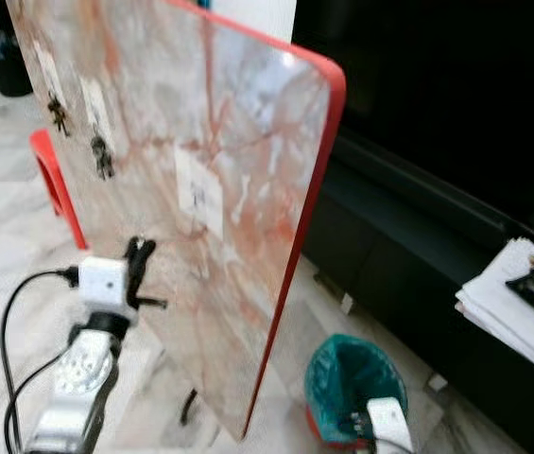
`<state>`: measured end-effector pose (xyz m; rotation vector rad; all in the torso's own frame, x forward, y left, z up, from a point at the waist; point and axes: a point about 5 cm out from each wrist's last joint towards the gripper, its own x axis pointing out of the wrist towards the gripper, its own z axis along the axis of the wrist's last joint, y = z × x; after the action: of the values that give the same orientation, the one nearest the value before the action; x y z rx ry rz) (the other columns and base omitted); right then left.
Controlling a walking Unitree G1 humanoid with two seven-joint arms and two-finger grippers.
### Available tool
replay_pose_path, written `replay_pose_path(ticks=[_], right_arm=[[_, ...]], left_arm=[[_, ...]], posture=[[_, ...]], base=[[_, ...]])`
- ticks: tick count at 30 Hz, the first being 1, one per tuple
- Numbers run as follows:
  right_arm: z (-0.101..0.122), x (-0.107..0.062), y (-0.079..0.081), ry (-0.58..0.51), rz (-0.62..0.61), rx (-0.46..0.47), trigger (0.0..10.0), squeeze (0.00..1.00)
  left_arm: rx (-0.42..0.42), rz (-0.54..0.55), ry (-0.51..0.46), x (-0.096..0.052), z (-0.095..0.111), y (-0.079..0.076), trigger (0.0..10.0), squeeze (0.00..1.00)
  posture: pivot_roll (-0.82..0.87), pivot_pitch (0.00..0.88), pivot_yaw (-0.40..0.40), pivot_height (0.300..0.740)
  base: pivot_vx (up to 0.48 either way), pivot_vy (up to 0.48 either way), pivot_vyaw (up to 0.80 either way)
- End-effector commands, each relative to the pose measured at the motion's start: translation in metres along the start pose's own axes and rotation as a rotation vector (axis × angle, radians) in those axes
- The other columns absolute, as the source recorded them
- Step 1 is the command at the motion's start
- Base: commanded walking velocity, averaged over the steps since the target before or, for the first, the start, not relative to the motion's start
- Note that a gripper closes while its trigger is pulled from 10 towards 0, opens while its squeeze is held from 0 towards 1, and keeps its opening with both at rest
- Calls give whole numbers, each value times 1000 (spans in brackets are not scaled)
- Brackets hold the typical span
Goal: Hang keys on a hook
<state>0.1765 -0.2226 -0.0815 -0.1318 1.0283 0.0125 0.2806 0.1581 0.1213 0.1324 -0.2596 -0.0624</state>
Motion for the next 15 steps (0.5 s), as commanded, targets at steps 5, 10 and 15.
replay_pose_path(ticks=[5,10,15], right_arm=[[-24,-4,-6,77,-13,6,10000,0],[-23,-4,-7,76,-14,5,10000,0],[-23,-4,-6,74,-13,4,10000,0]], left_arm=[[-21,-97,-37,0,10,-17,10000,0],[-10,-154,-49,3,16,-23,10000,0],[-18,-164,-74,9,24,-24,10000,0]], posture=[[66,0,-90,740],[70,0,-92,740],[67,0,-89,740]], base=[[0,0,0],[0,0,0],[0,0,0]])
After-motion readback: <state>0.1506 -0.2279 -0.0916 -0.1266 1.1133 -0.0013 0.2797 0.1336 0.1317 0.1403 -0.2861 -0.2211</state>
